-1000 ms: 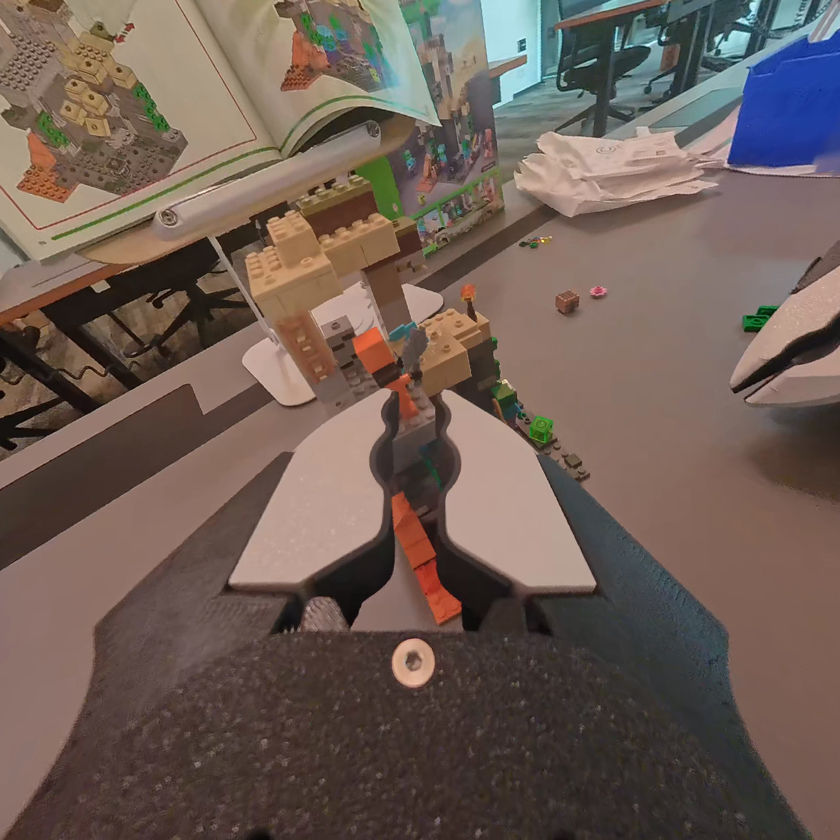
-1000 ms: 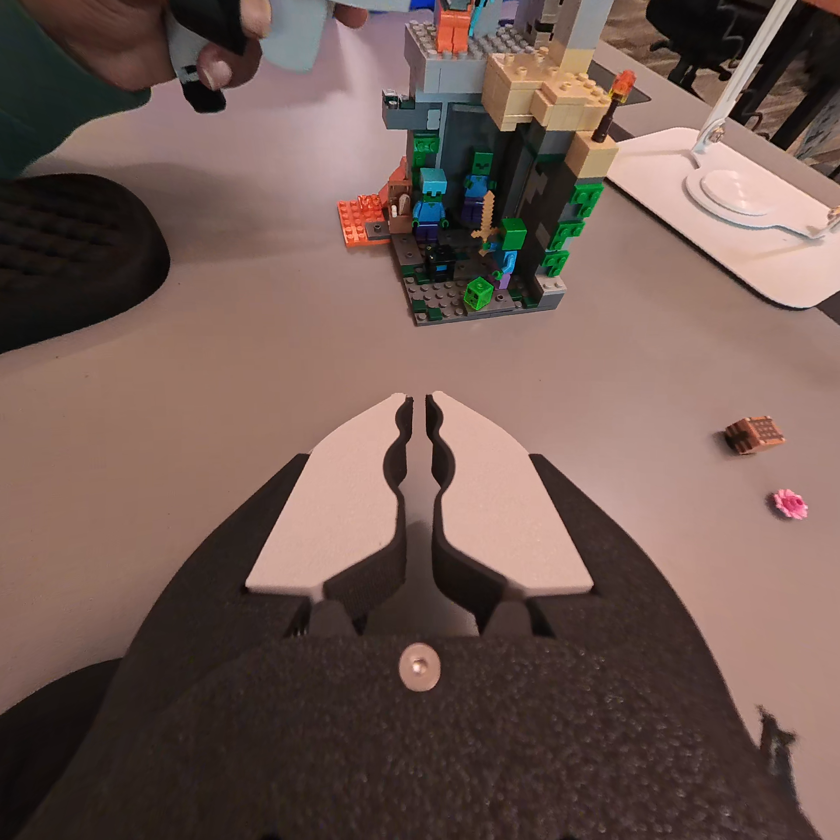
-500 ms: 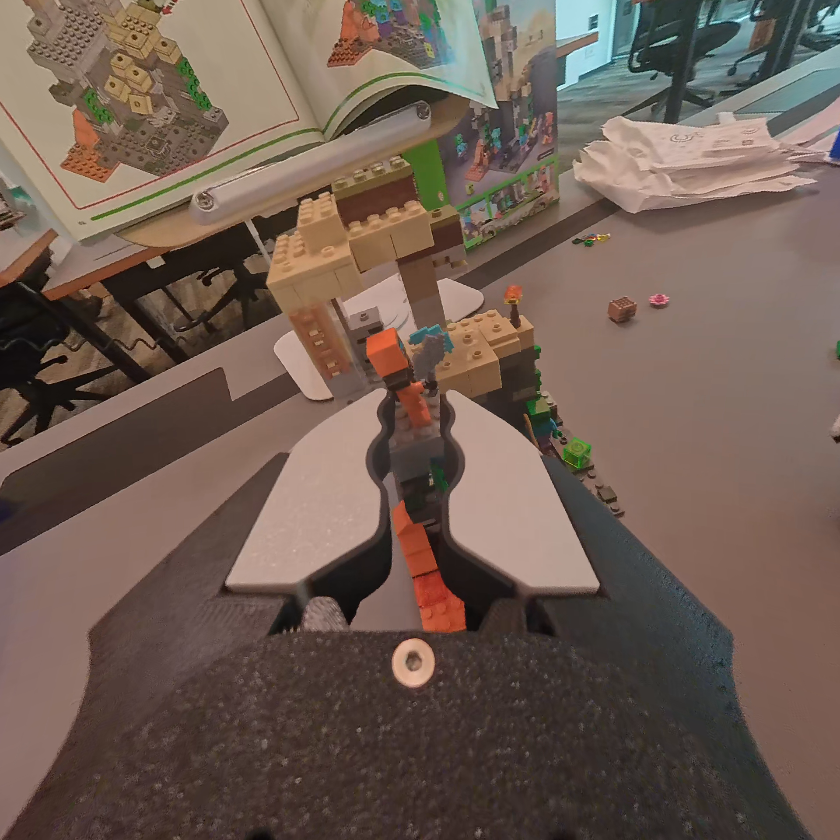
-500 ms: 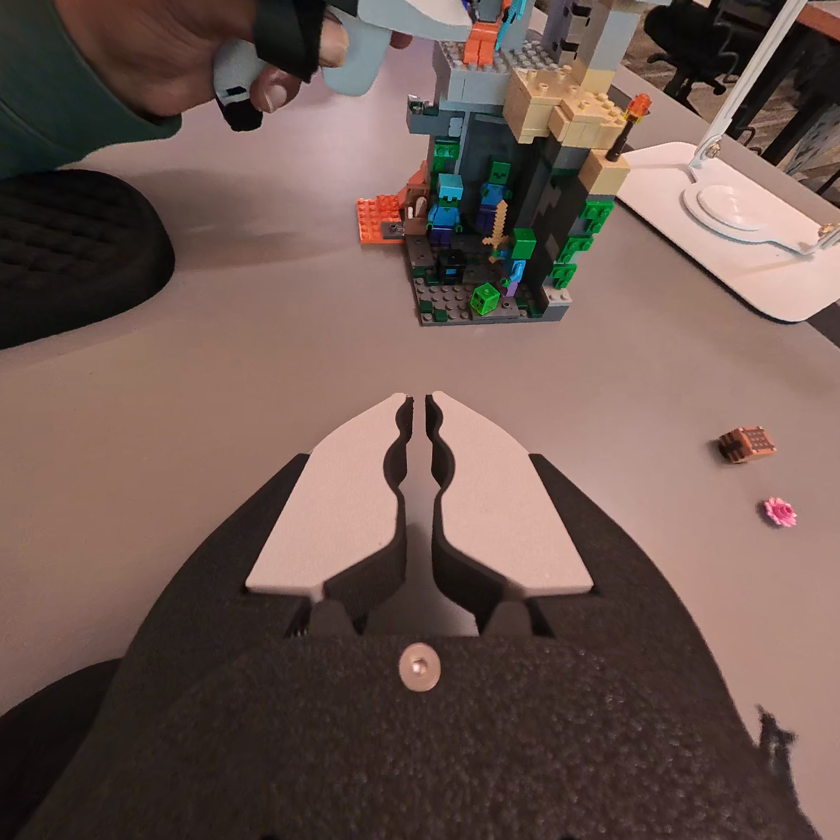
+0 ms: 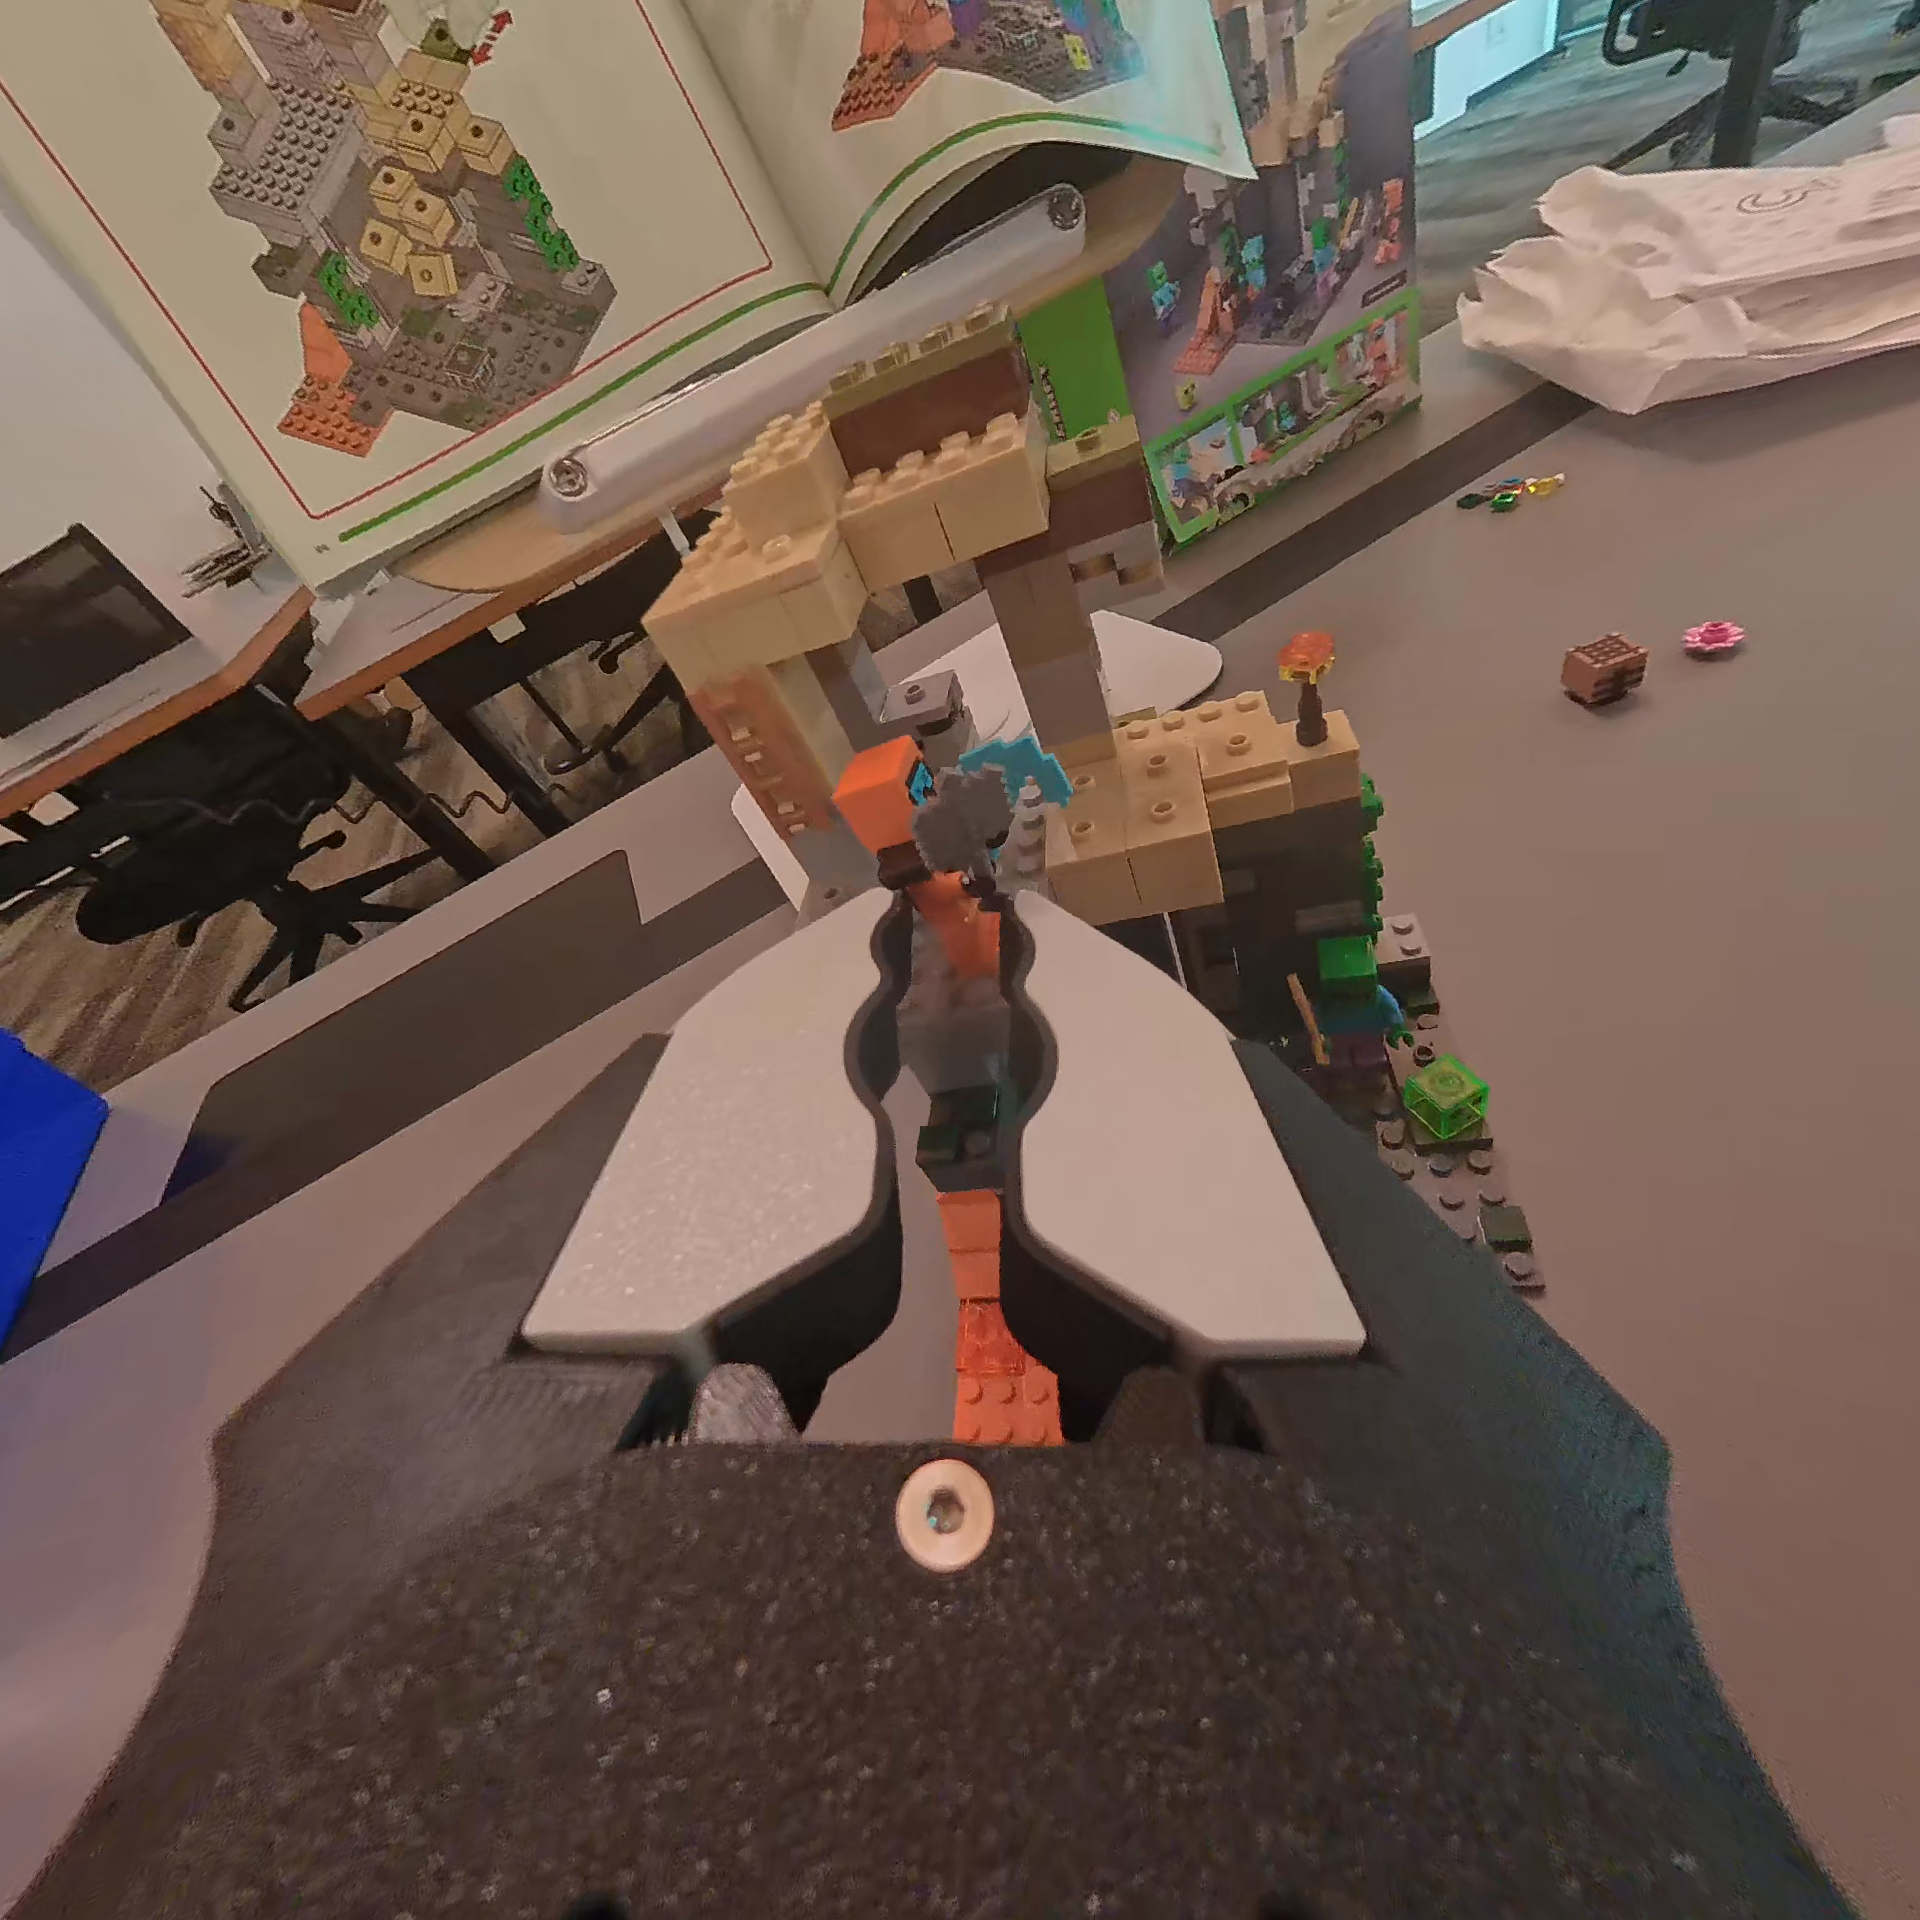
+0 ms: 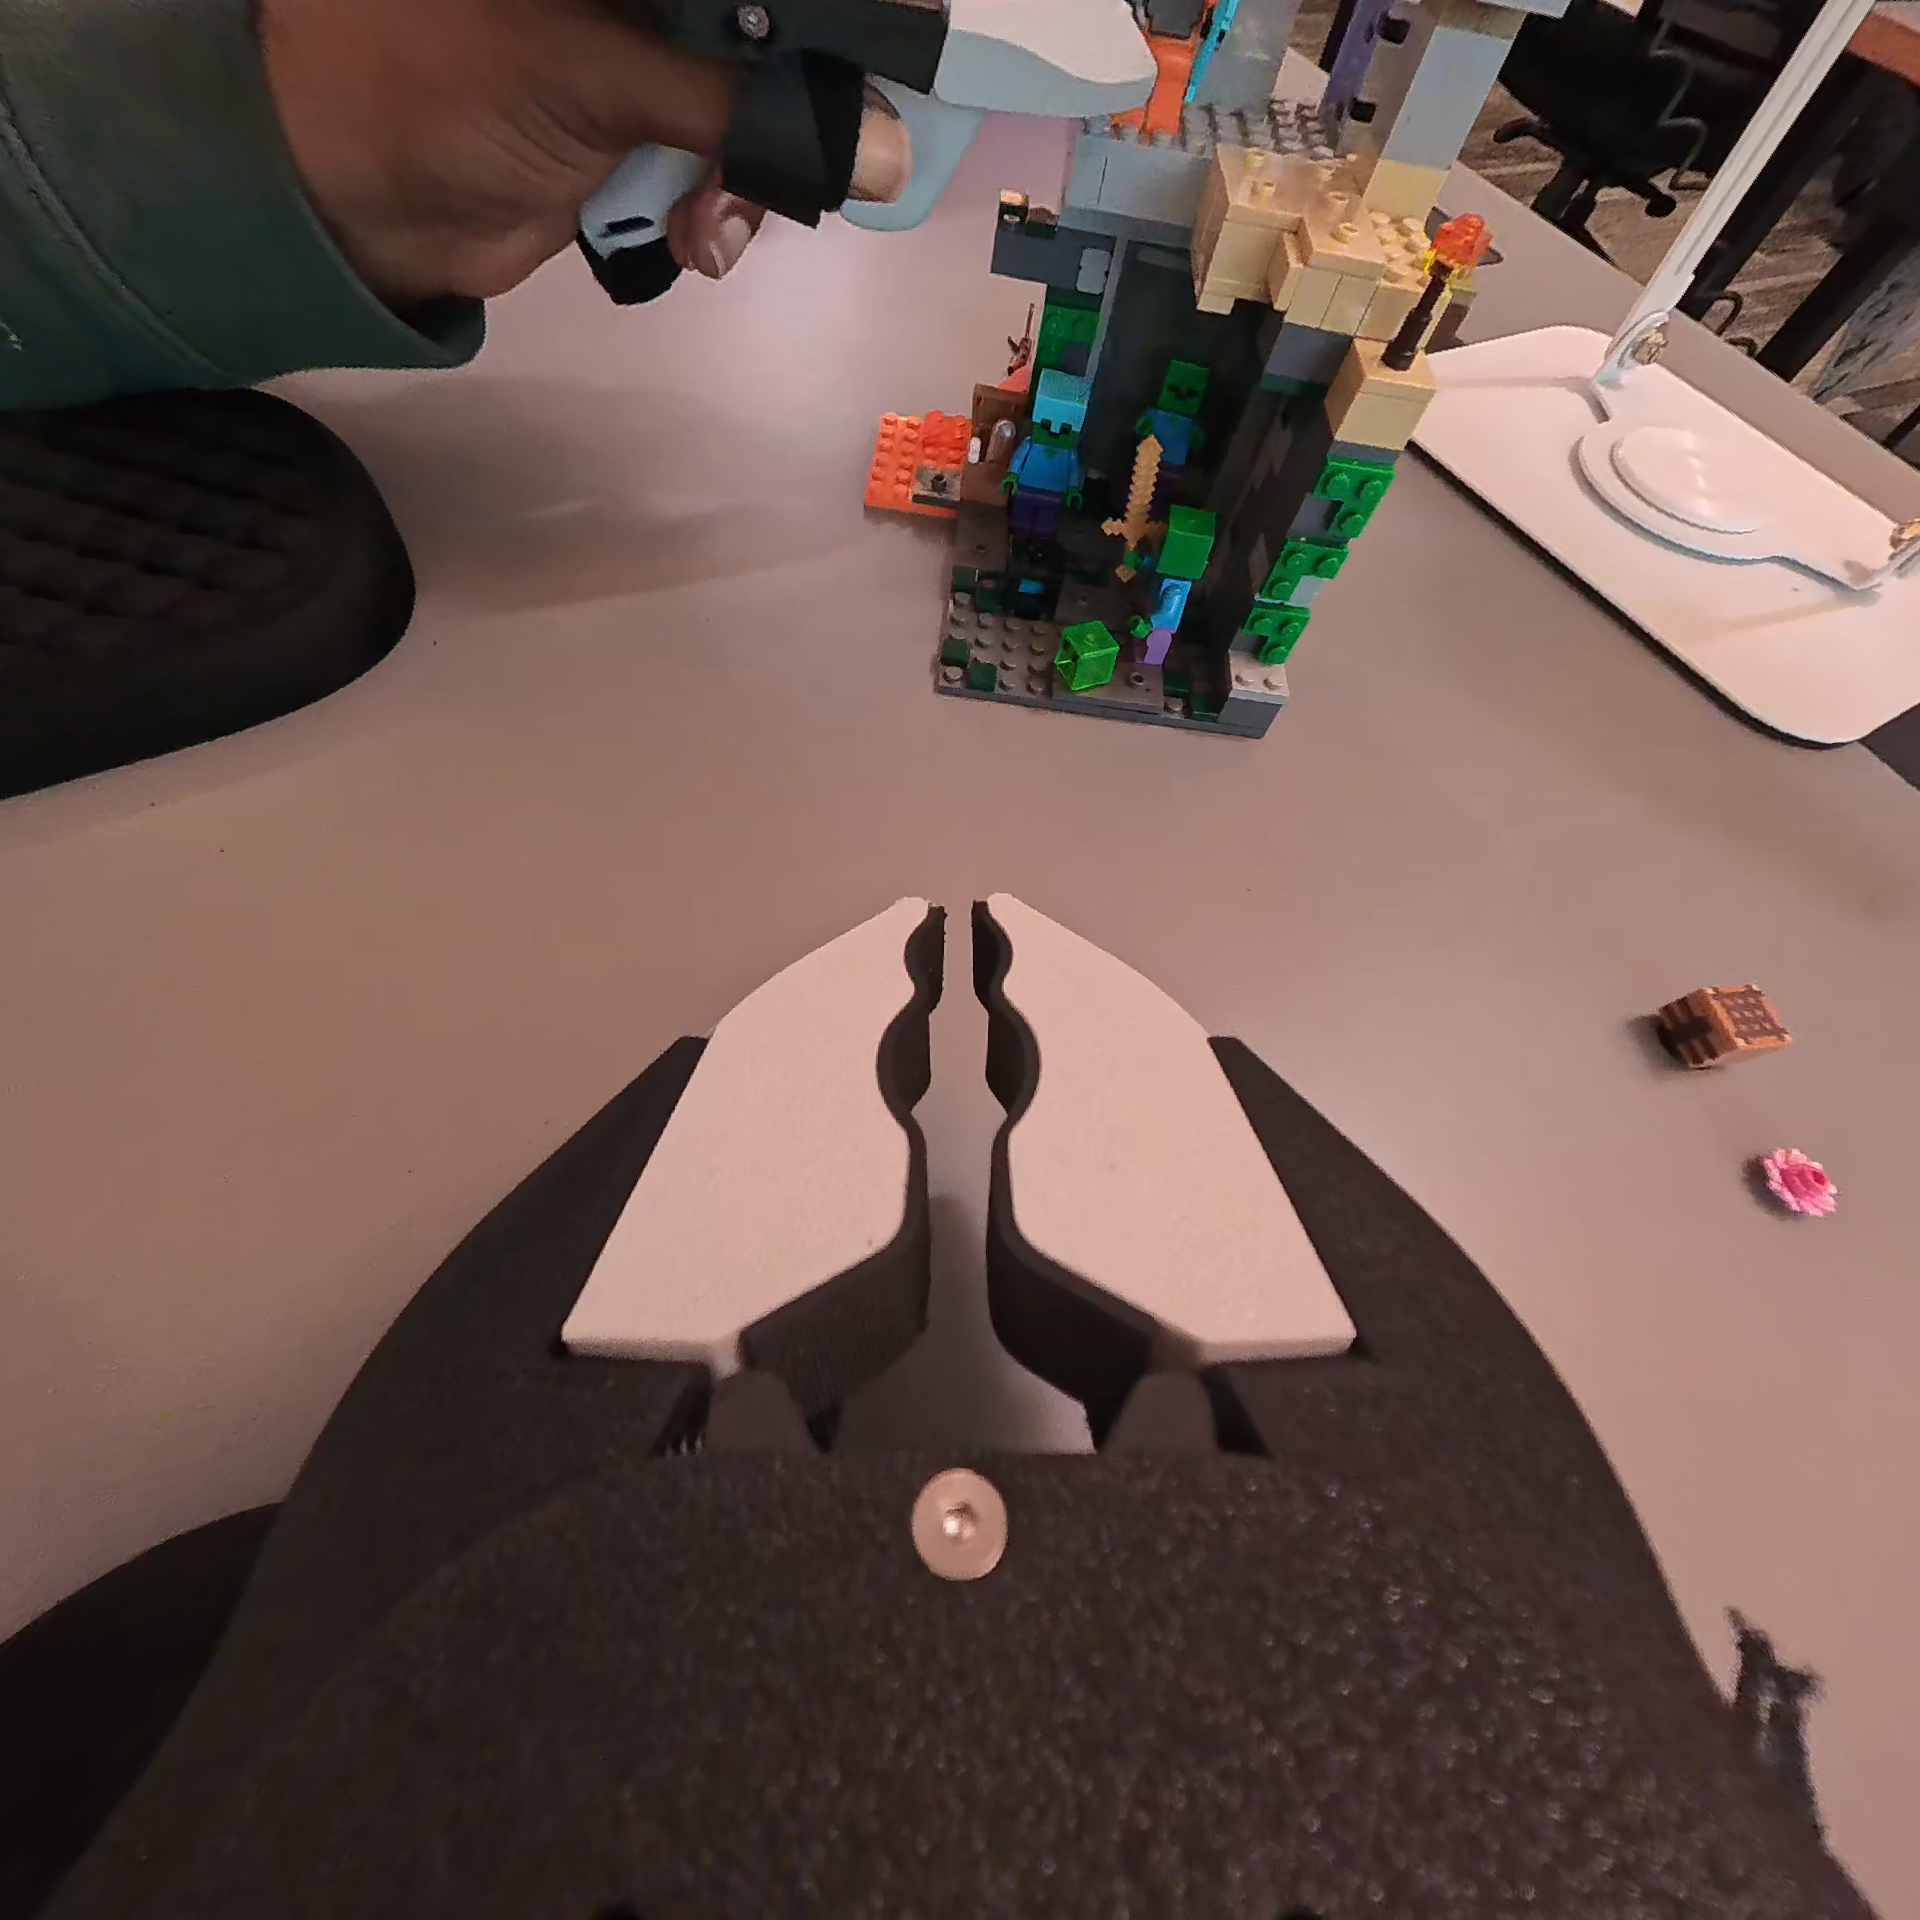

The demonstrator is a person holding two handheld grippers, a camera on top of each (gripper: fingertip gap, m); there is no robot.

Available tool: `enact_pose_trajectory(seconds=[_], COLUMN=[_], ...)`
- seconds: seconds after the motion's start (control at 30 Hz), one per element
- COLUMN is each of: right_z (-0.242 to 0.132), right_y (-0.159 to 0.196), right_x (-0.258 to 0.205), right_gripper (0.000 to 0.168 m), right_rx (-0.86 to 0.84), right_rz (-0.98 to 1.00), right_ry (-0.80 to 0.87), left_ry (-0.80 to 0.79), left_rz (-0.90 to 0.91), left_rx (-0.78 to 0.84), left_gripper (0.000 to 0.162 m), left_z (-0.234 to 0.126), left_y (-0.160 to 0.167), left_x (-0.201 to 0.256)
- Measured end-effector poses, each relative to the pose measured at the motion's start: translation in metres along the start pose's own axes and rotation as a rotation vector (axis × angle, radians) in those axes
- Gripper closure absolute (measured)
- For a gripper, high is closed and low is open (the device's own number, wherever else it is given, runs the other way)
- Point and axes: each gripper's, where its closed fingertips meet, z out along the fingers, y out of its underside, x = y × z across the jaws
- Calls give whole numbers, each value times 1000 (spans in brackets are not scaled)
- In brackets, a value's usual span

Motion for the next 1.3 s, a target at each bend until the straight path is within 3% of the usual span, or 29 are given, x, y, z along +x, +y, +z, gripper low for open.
enact_pose_trajectory(seconds=[1.3], right_z=[5], right_y=[-1], right_x=[-7], right_gripper=[164], right_rx=[16], right_rz=[18], right_ry=[-41], left_ry=[95], left_rz=[-38], left_rx=[173], left_gripper=[152], left_z=[-24], left_y=[-15], left_x=[11])
